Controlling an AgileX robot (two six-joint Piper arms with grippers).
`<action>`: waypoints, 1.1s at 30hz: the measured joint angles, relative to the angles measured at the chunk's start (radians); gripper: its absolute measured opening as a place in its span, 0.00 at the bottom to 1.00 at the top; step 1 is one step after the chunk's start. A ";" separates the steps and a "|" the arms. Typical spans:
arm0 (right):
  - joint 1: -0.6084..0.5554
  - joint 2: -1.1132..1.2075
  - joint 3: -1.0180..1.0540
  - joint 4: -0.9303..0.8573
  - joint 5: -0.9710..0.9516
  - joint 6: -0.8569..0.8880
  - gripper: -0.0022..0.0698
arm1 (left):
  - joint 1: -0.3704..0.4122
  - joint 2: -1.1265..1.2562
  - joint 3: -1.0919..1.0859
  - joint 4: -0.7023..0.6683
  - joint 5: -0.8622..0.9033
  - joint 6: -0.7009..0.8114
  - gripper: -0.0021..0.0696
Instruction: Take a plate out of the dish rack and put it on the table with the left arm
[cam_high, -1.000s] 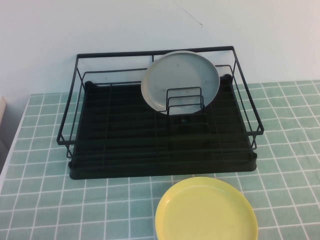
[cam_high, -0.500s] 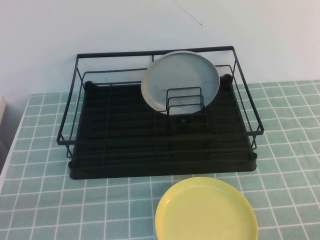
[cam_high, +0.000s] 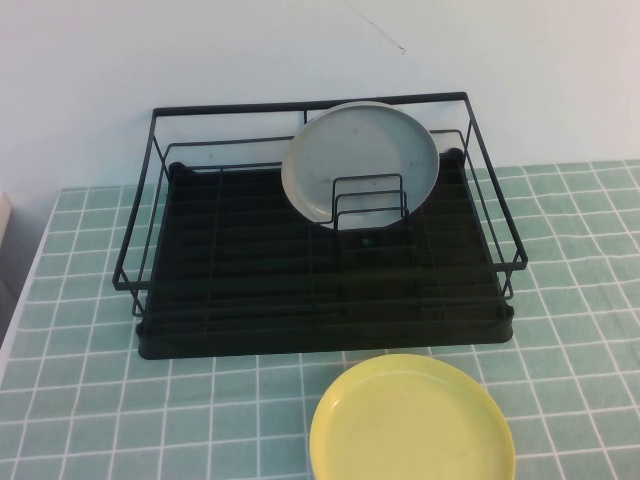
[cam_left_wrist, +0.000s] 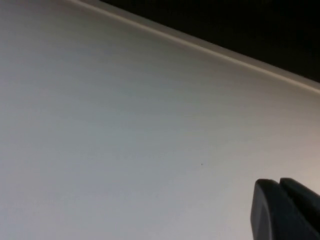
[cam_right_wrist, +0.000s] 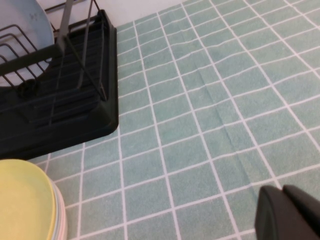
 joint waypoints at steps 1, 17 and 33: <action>0.000 0.000 0.000 0.000 0.000 0.000 0.03 | 0.000 0.000 -0.060 0.000 0.086 -0.001 0.03; 0.000 0.000 0.000 0.000 0.000 0.000 0.03 | 0.000 0.261 -0.574 -0.056 0.998 0.258 0.03; 0.000 0.000 0.000 0.000 0.000 0.000 0.03 | 0.000 0.780 -0.684 -0.215 1.468 0.406 0.02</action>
